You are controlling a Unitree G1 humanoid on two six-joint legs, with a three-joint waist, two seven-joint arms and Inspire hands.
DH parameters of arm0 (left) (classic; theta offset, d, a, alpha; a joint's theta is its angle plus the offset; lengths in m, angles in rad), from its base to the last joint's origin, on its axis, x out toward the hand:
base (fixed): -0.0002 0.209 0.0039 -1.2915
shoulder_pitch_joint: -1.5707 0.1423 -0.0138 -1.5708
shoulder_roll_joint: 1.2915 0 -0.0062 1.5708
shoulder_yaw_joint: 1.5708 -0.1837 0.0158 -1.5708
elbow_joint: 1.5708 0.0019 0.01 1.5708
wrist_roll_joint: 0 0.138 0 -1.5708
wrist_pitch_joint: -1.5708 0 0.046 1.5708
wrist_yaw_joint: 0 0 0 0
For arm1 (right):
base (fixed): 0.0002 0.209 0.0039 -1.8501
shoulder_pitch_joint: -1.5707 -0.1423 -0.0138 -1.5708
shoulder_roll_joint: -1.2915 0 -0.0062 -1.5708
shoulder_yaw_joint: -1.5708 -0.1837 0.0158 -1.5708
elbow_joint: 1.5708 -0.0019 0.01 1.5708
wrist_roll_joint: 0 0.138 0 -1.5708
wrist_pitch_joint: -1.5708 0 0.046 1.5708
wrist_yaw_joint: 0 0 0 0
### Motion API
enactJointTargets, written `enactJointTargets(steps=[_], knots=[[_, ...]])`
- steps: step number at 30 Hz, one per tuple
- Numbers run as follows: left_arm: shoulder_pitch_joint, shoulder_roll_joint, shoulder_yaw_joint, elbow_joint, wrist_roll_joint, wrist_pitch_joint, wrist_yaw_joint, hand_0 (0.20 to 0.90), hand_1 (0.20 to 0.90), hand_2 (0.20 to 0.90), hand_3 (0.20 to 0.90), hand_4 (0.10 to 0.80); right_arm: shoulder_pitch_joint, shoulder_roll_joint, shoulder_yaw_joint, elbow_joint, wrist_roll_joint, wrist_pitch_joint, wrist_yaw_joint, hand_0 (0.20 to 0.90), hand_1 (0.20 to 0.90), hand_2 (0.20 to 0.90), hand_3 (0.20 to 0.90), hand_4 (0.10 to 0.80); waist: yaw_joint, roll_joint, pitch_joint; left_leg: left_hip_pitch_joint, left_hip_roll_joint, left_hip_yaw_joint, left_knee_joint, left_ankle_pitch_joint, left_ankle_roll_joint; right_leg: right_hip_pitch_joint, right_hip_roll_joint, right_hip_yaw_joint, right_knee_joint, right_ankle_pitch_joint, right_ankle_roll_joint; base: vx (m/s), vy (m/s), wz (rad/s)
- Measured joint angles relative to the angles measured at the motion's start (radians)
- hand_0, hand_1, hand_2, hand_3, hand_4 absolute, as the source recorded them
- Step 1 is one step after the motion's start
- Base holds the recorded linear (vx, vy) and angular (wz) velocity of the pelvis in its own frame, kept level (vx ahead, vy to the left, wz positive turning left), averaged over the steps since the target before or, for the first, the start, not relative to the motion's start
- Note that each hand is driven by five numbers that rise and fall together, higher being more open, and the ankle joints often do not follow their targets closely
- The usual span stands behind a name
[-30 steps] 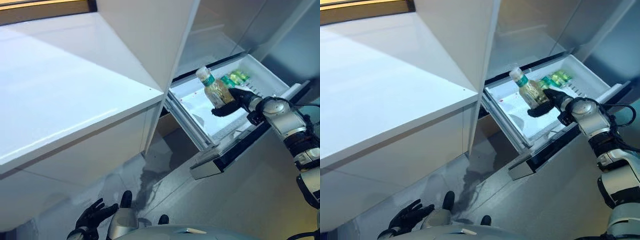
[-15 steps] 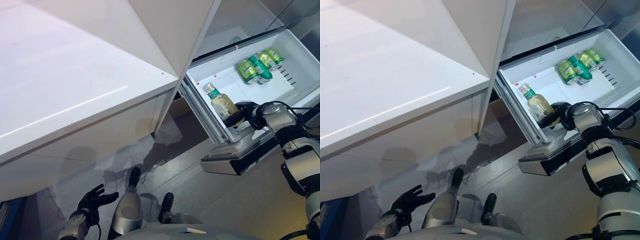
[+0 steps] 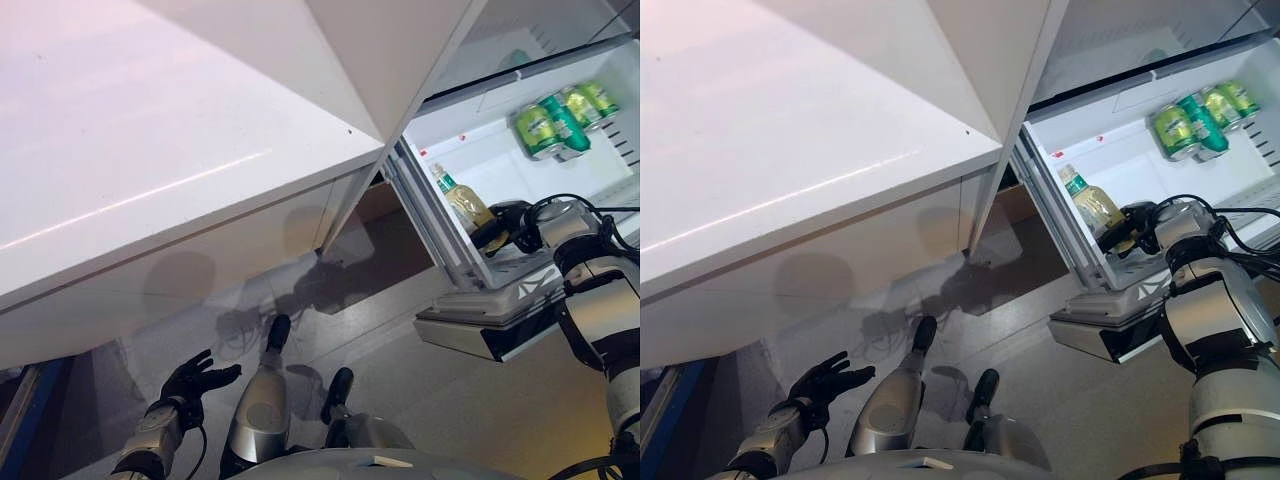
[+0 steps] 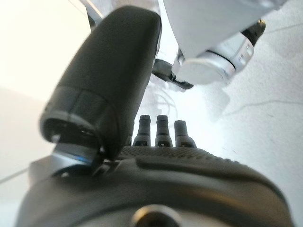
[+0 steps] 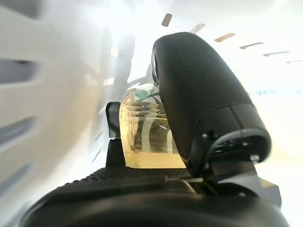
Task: Put drinks into fridge and close the fridge
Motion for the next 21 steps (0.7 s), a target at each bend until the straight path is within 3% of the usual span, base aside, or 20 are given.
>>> enactJointTargets(steps=[17,20,21], knots=[[-0.005,0.037,-0.027,-0.084,-0.04,0.02,-0.015,0.9,0.9,0.9,0.9,0.8,-0.093,0.0,-0.003,0.06,-0.02,0.023,-0.085,0.3,0.3,0.3,0.2,0.1,0.035,0.006,0.029,-0.044,-0.002,-0.024,0.0,0.018,-0.001,-0.031,0.004,-0.024,0.0,0.0,0.0,-0.001,0.004,0.04],[-0.004,0.041,-0.027,-0.12,-0.042,0.058,-0.009,0.9,0.9,0.9,0.9,0.8,-0.093,0.0,-0.011,0.061,-0.021,0.034,-0.086,0.366,0.366,0.366,0.277,0.177,0.037,0.007,0.029,-0.043,-0.003,-0.024,0.0,0.018,-0.001,-0.03,0.004,-0.024,0.0,0.0,0.0,0.046,0.014,0.0],[-0.005,0.043,-0.028,-0.132,-0.042,0.069,-0.009,0.9,0.9,0.9,0.9,0.8,-0.094,0.0,-0.012,0.061,-0.021,0.04,-0.086,0.446,0.446,0.446,0.37,0.27,0.038,0.007,0.029,-0.043,-0.003,-0.025,0.0,0.018,-0.001,-0.03,0.003,-0.024,0.0,0.0,0.0,0.057,-0.013,0.01]])
